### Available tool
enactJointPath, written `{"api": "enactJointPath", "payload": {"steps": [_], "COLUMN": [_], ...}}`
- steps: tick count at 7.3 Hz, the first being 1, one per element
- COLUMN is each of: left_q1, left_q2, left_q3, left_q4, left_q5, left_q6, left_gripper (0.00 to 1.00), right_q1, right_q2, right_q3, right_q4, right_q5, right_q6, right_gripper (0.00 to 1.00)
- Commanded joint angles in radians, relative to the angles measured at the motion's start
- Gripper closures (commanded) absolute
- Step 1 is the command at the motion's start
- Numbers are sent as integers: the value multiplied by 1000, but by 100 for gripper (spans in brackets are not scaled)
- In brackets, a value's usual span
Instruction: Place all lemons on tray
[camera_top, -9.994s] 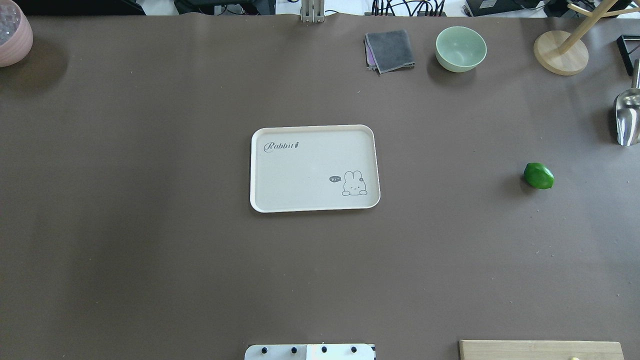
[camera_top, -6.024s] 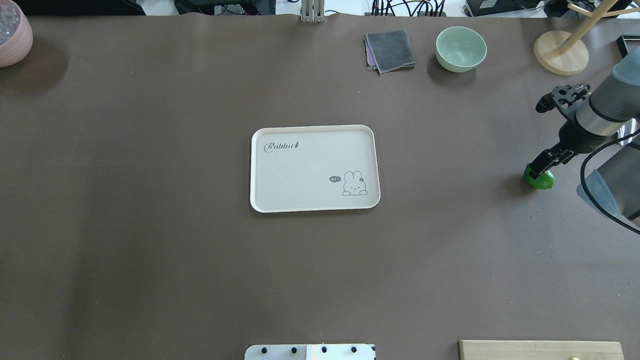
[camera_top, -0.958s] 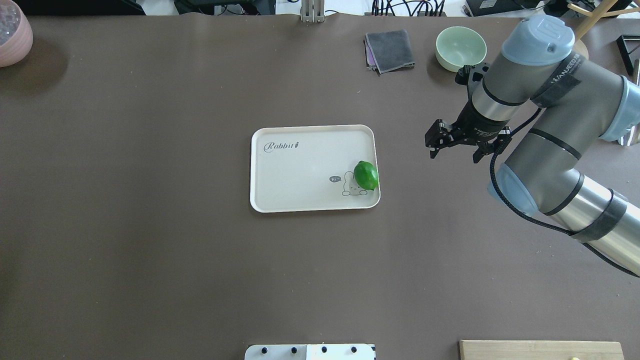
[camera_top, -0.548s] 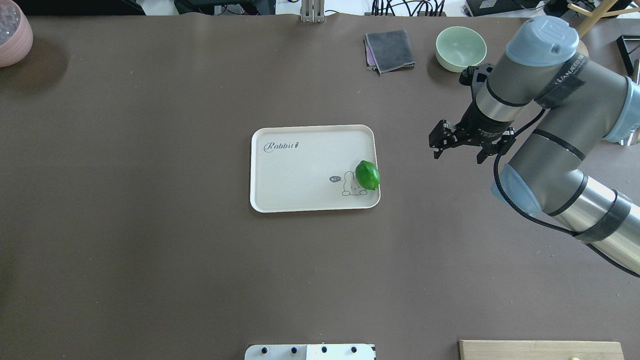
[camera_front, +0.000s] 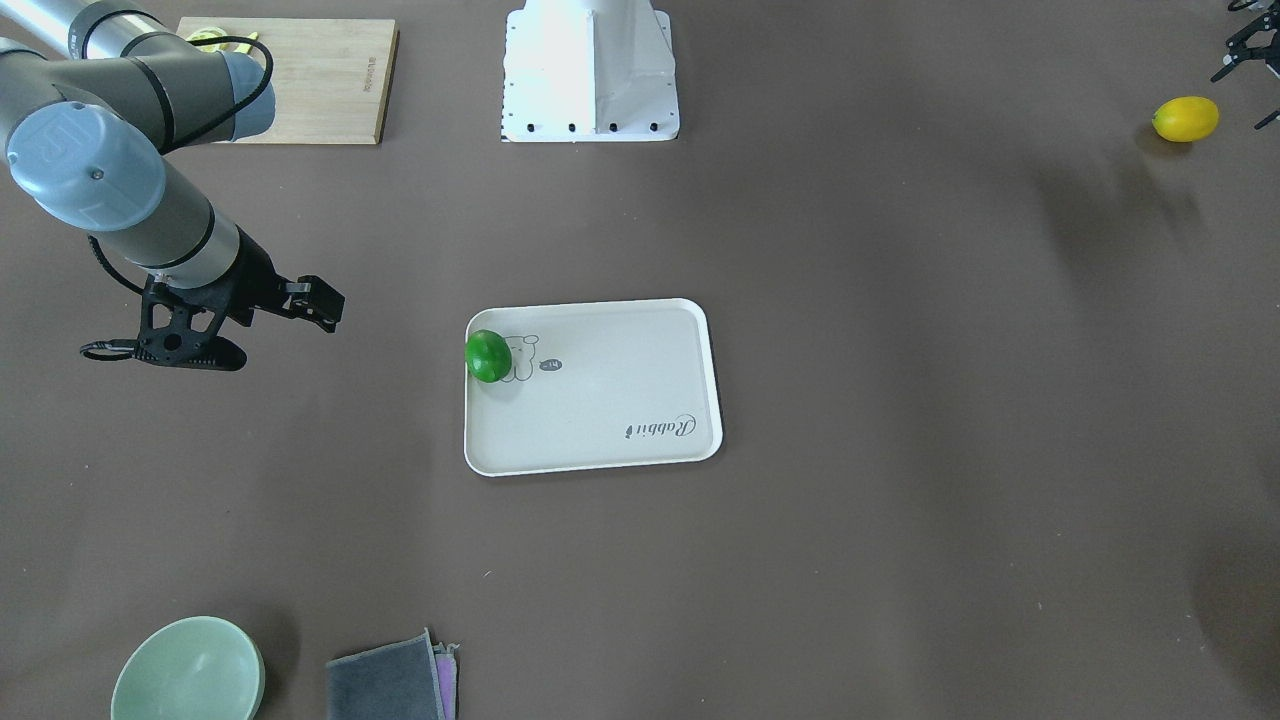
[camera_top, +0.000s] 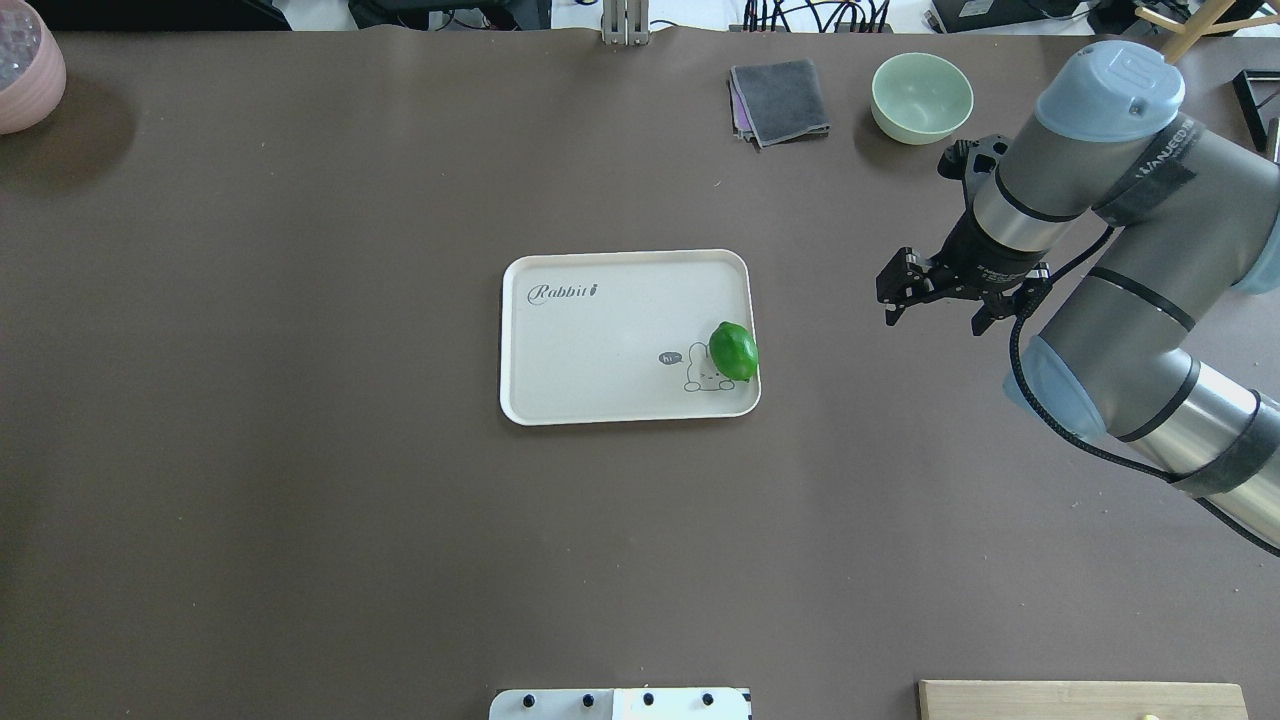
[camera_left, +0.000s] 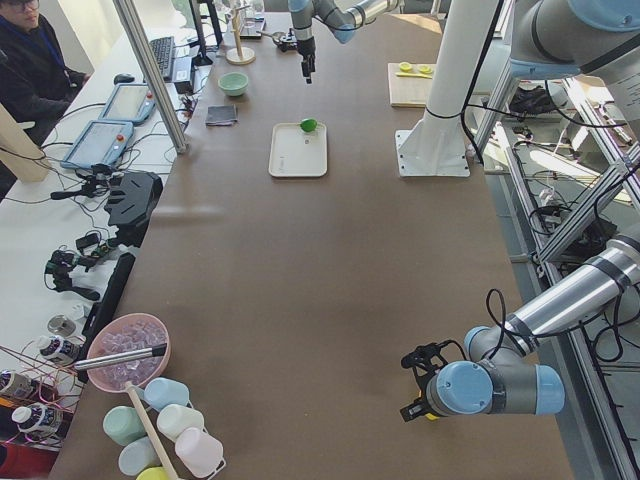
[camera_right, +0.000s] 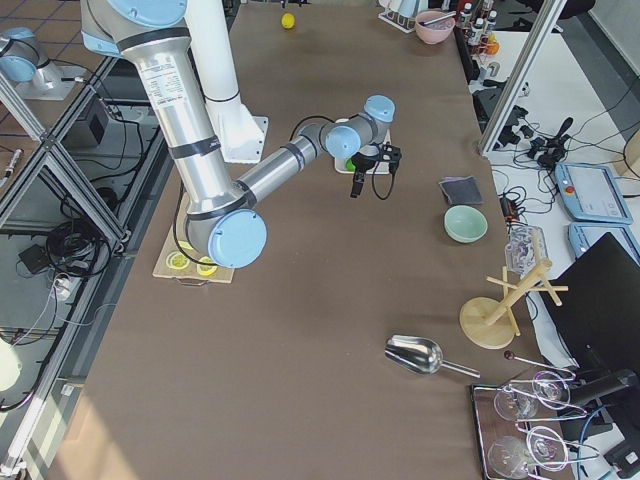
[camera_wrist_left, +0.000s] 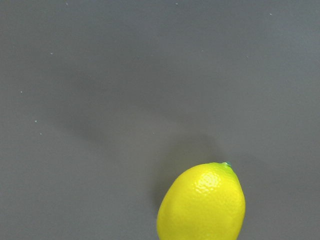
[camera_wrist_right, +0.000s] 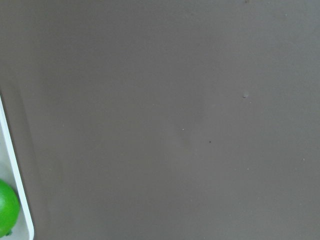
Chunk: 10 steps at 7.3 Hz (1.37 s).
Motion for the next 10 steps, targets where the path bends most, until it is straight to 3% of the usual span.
{"api": "enactJointPath", "payload": {"steps": [1,5,10], "left_q1": [2,2,4], "left_q2": [-20,-74,-78], "left_q3": [41,-17,-83], "left_q4": [4,1,0], "left_q5": [-93,-214,-261], "left_q6": [-45,-432,-1368], "left_gripper": [1,1,2], "right_q1": [0,9,17], "right_q2": [-1,1,1], "right_q3": [-2,8,14], "right_q4": [-1,-1,-2], "right_q5": [-1,14,14], "right_q6": [0,1,3], "right_gripper": [0,0,0]}}
